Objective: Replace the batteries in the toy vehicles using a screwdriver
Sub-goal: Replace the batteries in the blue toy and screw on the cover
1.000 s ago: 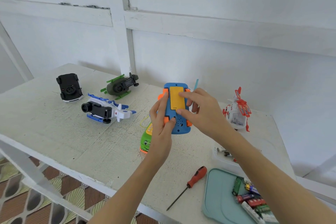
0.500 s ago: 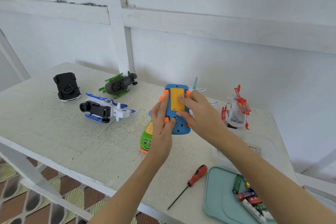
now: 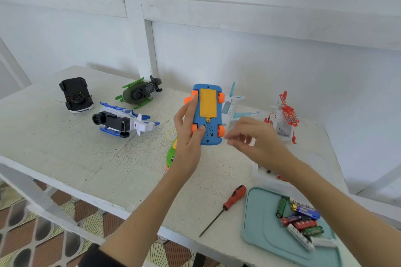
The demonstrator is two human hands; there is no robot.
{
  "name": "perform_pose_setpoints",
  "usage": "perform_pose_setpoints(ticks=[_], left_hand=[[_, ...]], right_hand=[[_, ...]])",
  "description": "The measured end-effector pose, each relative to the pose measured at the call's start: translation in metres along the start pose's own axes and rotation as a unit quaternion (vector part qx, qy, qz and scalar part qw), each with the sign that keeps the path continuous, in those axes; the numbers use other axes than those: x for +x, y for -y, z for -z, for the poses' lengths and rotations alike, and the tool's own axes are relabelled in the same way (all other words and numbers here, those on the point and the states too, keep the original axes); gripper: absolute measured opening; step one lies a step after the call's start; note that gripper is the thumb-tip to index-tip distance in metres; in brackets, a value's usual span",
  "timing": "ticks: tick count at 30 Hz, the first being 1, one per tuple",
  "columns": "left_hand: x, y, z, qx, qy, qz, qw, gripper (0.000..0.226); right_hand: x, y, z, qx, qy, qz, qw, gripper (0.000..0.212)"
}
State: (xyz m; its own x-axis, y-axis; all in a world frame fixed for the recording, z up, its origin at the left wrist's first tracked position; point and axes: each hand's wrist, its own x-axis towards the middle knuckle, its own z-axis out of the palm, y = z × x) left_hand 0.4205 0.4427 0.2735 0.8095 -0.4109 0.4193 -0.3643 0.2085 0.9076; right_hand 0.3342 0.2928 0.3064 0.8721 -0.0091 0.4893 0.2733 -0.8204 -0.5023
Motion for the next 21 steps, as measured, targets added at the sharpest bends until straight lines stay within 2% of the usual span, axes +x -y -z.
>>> perform_pose_setpoints(ticks=[5,9,14,21], left_hand=[[-0.007,0.008,-0.001,-0.022,0.011,0.013,1.0,0.06],[-0.011,0.007,-0.005,-0.013,0.013,0.027,0.999,0.058],[-0.012,0.006,-0.008,-0.015,0.02,0.028,0.999,0.059],[-0.013,0.007,-0.007,-0.023,0.022,0.029,0.999,0.058]], right_hand=[[-0.042,-0.013,-0.018,0.038,0.17,-0.047,0.984,0.009],[-0.063,-0.02,-0.031,-0.019,0.274,-0.038,0.961,0.018],[-0.071,-0.033,-0.046,-0.096,0.294,-0.008,0.951,0.028],[-0.07,-0.033,-0.05,-0.085,0.265,0.005,0.961,0.017]])
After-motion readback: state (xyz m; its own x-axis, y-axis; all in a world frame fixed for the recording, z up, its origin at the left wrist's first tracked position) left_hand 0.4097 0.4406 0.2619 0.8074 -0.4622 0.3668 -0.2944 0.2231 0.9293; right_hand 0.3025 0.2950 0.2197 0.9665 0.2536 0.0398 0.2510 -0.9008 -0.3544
